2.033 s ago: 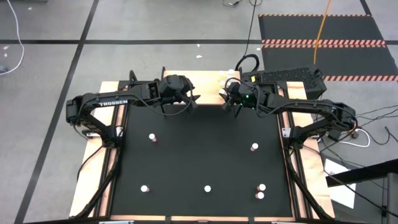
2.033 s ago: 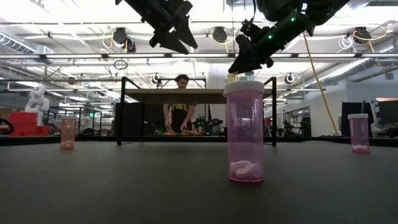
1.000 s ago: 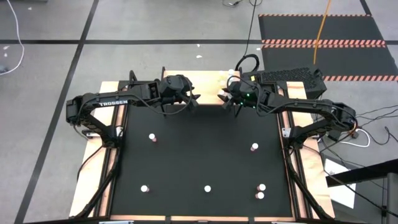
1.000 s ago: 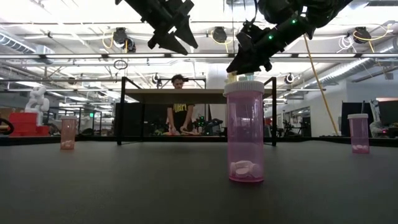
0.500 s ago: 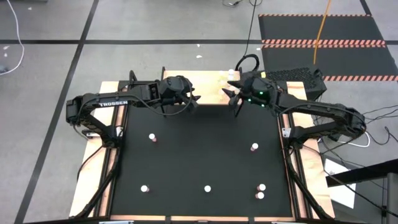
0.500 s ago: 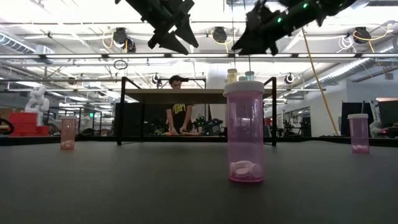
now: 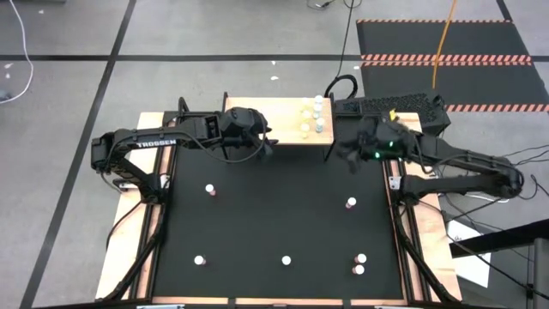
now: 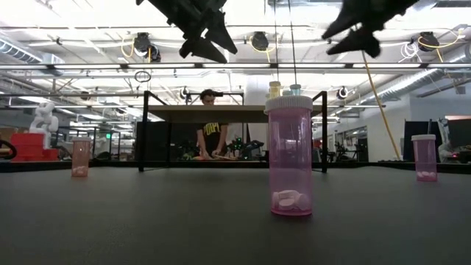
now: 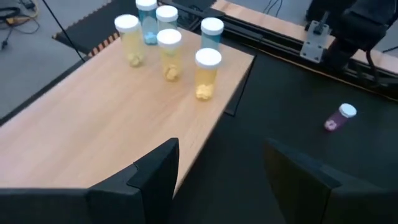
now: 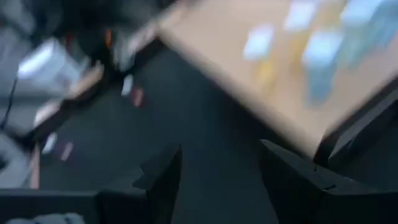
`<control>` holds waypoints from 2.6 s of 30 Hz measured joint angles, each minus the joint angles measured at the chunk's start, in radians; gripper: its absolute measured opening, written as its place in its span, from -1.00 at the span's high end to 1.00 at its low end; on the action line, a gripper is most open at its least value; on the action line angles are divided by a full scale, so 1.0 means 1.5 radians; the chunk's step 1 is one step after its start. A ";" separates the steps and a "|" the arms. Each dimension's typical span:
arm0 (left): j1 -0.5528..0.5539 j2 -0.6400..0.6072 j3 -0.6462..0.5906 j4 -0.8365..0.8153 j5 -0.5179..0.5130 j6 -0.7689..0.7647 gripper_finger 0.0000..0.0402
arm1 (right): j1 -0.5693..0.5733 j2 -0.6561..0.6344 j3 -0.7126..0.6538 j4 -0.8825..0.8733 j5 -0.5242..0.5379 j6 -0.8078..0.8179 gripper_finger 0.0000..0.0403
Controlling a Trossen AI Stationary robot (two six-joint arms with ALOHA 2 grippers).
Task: Pick and place medicine bottles onto shelf by color
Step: Put the top right pink pill bottle on the shelf
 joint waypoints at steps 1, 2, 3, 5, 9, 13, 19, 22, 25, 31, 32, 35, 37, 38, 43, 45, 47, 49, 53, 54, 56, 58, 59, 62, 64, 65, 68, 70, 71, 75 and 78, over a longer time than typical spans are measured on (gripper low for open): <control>0.000 0.000 0.000 0.003 -0.002 0.002 -0.15 | 0.022 -0.001 0.000 -0.039 -0.005 0.023 -0.02; 0.000 0.000 0.000 0.004 -0.005 0.001 -0.15 | 0.047 -0.001 0.000 -0.084 -0.005 0.047 -0.02; 0.000 0.000 0.000 0.004 -0.006 -0.004 -0.14 | 0.073 -0.001 0.000 -0.137 -0.005 0.068 -0.02; 0.000 0.000 0.000 0.003 -0.007 -0.011 -0.14 | 0.130 0.001 -0.006 -0.236 -0.004 0.096 -0.02; -0.001 0.000 0.000 0.002 -0.007 -0.016 -0.14 | 0.246 -0.001 -0.054 -0.337 -0.007 0.131 -0.02; -0.008 0.000 0.000 0.000 -0.008 -0.036 -0.14 | 0.346 -0.006 -0.115 -0.274 -0.008 0.116 -0.02; -0.011 0.000 0.000 0.001 -0.015 -0.069 -0.14 | 0.383 0.019 -0.201 -0.142 -0.004 0.045 -0.06; -0.018 0.000 0.000 -0.003 -0.015 -0.073 -0.14 | 0.381 0.031 -0.208 -0.129 0.014 0.042 -0.14; -0.026 0.000 0.000 -0.003 -0.015 -0.073 -0.14 | 0.381 0.033 -0.208 -0.128 0.034 0.036 -0.25; -0.031 0.000 0.000 -0.003 -0.015 -0.074 -0.14 | 0.381 0.040 -0.208 -0.130 0.080 -0.045 -0.34; -0.031 0.000 0.000 -0.003 -0.015 -0.074 -0.14 | 0.381 0.044 -0.208 -0.134 0.085 -0.060 -0.34; -0.031 0.000 0.000 -0.003 -0.016 -0.074 -0.14 | 0.381 0.060 -0.208 -0.139 0.083 -0.075 -0.34; -0.031 0.000 0.000 -0.003 -0.019 -0.074 -0.14 | 0.381 0.074 -0.208 -0.140 0.072 -0.076 -0.32; -0.031 0.000 0.000 -0.003 -0.020 -0.075 -0.14 | 0.381 0.081 -0.208 -0.139 0.067 -0.077 -0.30; -0.031 0.000 0.000 -0.003 -0.023 -0.074 -0.14 | 0.381 0.117 -0.208 -0.136 0.067 -0.079 -0.21; -0.031 0.000 0.000 -0.003 -0.025 -0.074 -0.14 | 0.381 0.130 -0.208 -0.136 0.067 -0.077 -0.19; -0.031 0.000 0.000 -0.003 -0.025 -0.074 -0.14 | 0.380 0.137 -0.208 -0.136 0.067 -0.071 -0.17; -0.031 0.000 0.000 -0.004 -0.025 -0.074 -0.14 | 0.380 0.139 -0.208 -0.136 0.068 -0.063 -0.16; -0.031 0.000 0.000 -0.004 -0.025 -0.075 -0.14 | 0.375 0.135 -0.208 -0.141 0.083 -0.042 -0.09; -0.031 0.000 0.000 -0.004 -0.025 -0.075 -0.14 | 0.370 0.134 -0.208 -0.144 0.084 -0.040 -0.06; -0.031 0.000 0.000 -0.004 -0.025 -0.078 -0.14 | 0.359 0.131 -0.208 -0.144 0.084 -0.041 0.01; -0.031 0.000 0.000 -0.004 -0.025 -0.077 -0.14 | 0.348 0.131 -0.208 -0.145 0.084 -0.042 0.09; -0.031 0.000 0.000 -0.004 -0.025 -0.078 -0.14 | 0.342 0.131 -0.208 -0.145 0.083 -0.044 0.13; -0.031 0.000 0.000 -0.004 -0.025 -0.077 -0.14 | 0.330 0.131 -0.208 -0.146 0.081 -0.049 0.27; -0.031 0.000 0.000 -0.004 -0.025 -0.077 -0.14 | 0.323 0.131 -0.208 -0.144 0.066 -0.059 0.35; -0.031 0.000 0.000 -0.004 -0.025 -0.077 -0.14 | 0.321 0.131 -0.208 -0.144 0.064 -0.060 0.39; -0.031 0.000 0.000 -0.004 -0.025 -0.077 -0.14 | 0.319 0.131 -0.208 -0.143 0.053 -0.064 0.45; -0.031 0.000 0.000 -0.004 -0.026 -0.077 -0.14 | 0.319 0.130 -0.207 -0.142 0.050 -0.064 0.46; -0.031 0.000 0.000 -0.004 -0.026 -0.077 -0.14 | 0.319 0.130 -0.207 -0.142 0.049 -0.064 0.45; -0.031 0.000 0.000 -0.005 -0.026 -0.075 -0.14 | 0.319 0.113 -0.196 -0.143 0.045 -0.064 0.40; -0.031 0.000 0.000 -0.009 -0.025 -0.073 -0.14 | 0.319 0.110 -0.145 -0.143 0.029 -0.091 0.40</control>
